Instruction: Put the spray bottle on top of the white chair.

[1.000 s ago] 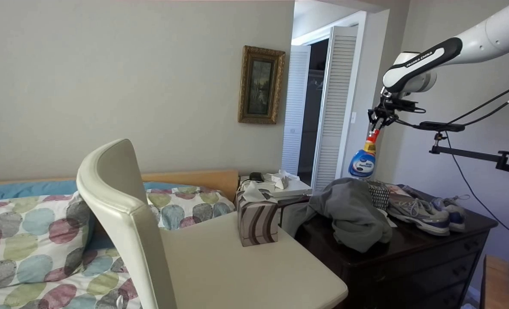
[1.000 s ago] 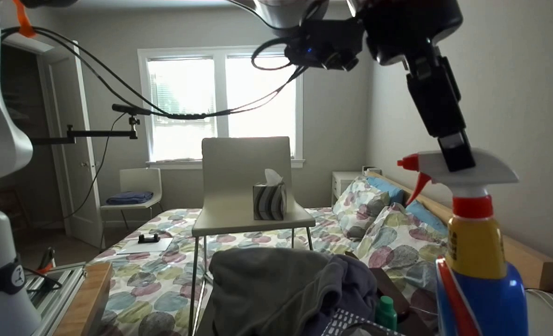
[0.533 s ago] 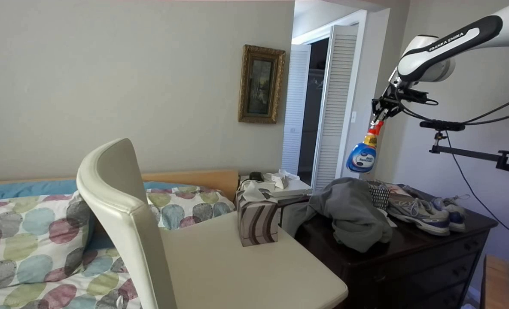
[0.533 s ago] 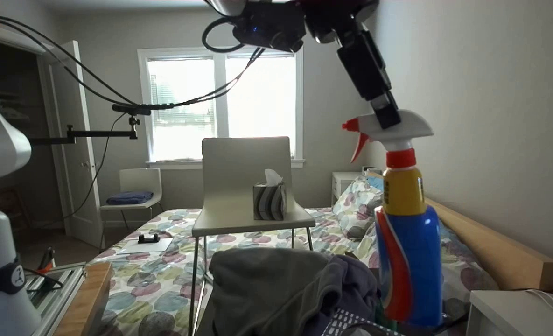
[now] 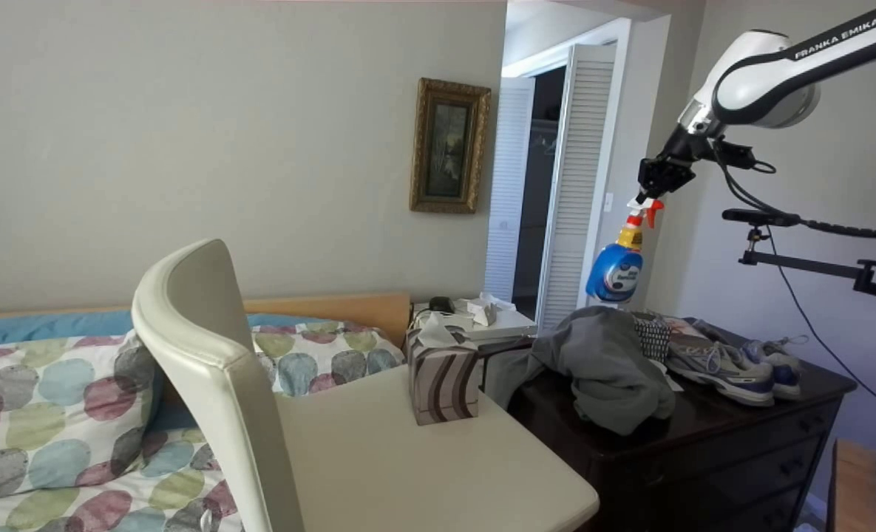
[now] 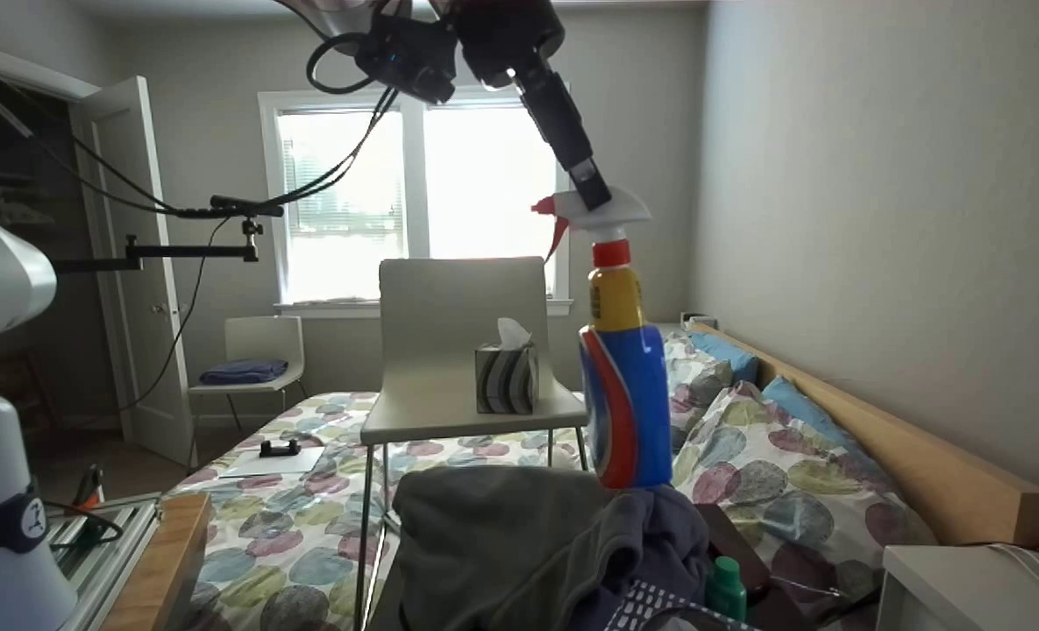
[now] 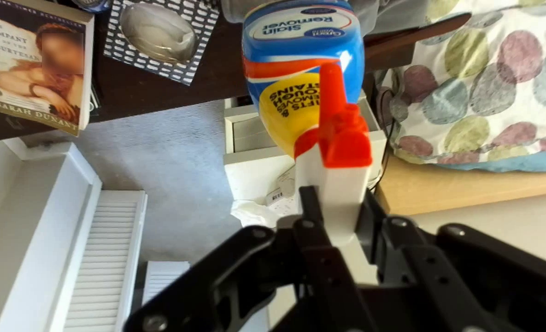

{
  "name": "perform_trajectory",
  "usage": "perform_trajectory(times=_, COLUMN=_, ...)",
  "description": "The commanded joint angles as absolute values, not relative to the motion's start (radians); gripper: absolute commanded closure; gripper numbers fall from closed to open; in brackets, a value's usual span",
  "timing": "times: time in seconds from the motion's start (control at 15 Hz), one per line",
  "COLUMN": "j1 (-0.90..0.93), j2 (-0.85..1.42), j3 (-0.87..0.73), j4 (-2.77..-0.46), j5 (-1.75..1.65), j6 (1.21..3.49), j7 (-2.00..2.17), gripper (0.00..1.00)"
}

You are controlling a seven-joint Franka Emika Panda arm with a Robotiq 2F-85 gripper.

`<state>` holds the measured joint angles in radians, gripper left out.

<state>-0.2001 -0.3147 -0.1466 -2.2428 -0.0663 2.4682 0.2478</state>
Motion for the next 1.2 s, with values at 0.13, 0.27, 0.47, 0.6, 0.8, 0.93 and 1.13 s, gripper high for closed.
perform_trajectory(times=0.13, j1=-0.144, j2=-0.498, j3=-0.074, j4=-2.407, j5=-0.083, j6=2.51, j7=0.102, gripper=0.94)
perform_trajectory(times=0.27, j1=-0.115, j2=-0.533, j3=-0.054, j4=-2.46, j5=-0.081, j6=2.522, j7=0.052, gripper=0.94)
perform_trajectory(times=0.47, j1=-0.067, j2=-0.578, j3=-0.013, j4=-2.533, j5=-0.088, j6=2.539, j7=-0.002, gripper=0.94)
perform_trajectory(times=0.6, j1=-0.029, j2=-0.639, j3=0.018, j4=-2.599, j5=-0.087, j6=2.542, j7=-0.028, gripper=0.94)
perform_trajectory(times=0.8, j1=0.046, j2=-0.727, j3=0.062, j4=-2.688, j5=-0.078, j6=2.537, j7=-0.058, gripper=0.94)
perform_trajectory(times=0.93, j1=0.105, j2=-0.773, j3=0.085, j4=-2.741, j5=-0.07, j6=2.545, j7=-0.076, gripper=0.94)
perform_trajectory(times=1.13, j1=0.089, j2=-0.685, j3=0.084, j4=-2.713, j5=-0.065, j6=2.505, j7=-0.028, gripper=0.76)
